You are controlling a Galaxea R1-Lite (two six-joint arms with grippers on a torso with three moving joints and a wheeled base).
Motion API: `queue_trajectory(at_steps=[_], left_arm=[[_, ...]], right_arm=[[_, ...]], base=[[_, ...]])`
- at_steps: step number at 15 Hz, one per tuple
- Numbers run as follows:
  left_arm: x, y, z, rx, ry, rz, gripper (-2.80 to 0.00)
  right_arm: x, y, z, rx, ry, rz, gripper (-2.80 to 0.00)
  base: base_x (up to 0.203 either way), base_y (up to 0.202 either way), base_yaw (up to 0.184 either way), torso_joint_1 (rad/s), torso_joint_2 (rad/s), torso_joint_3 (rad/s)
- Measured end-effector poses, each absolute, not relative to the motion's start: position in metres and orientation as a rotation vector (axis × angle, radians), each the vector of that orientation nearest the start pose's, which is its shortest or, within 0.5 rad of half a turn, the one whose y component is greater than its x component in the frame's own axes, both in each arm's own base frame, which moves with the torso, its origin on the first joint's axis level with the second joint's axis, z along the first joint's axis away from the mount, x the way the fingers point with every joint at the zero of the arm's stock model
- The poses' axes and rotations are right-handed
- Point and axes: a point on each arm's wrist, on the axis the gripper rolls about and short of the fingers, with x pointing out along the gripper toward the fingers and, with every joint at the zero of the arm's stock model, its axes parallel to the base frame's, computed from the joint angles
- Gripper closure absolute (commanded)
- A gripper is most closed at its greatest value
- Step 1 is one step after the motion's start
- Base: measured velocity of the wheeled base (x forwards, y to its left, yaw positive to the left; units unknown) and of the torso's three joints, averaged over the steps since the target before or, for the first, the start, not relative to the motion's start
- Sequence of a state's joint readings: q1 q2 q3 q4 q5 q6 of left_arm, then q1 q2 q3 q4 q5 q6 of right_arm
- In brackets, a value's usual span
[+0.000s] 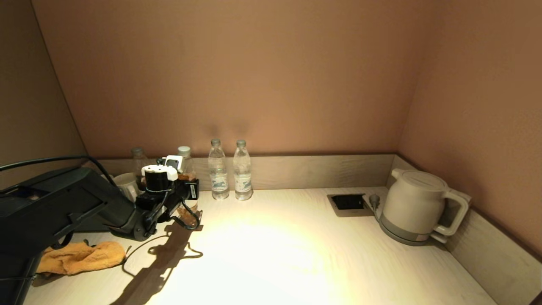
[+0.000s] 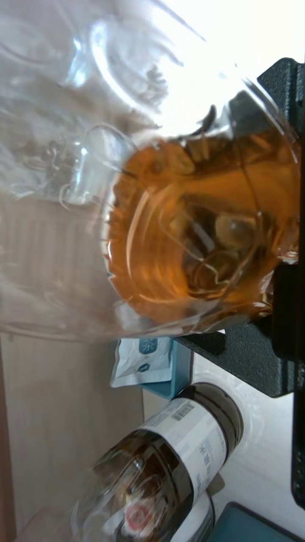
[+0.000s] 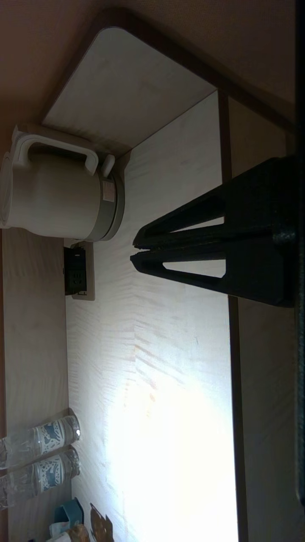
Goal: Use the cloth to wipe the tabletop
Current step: Place the bottle at the back of the table
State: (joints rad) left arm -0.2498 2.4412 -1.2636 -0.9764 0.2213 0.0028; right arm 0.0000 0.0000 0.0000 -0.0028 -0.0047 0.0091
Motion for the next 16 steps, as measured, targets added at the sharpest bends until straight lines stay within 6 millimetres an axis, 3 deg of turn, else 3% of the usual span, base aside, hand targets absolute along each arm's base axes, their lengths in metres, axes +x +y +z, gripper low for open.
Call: queue_trajectory(at_steps=[16], left_arm=[[0.465, -0.128, 0.035, -0.017, 0.237, -0.048, 0.00]], right_arm=[[-0.023, 0.000, 0.076, 0.009, -0.002, -0.005, 0.00]], base=[[0.000, 0.000, 0.000, 0.000, 0.00, 0.000]])
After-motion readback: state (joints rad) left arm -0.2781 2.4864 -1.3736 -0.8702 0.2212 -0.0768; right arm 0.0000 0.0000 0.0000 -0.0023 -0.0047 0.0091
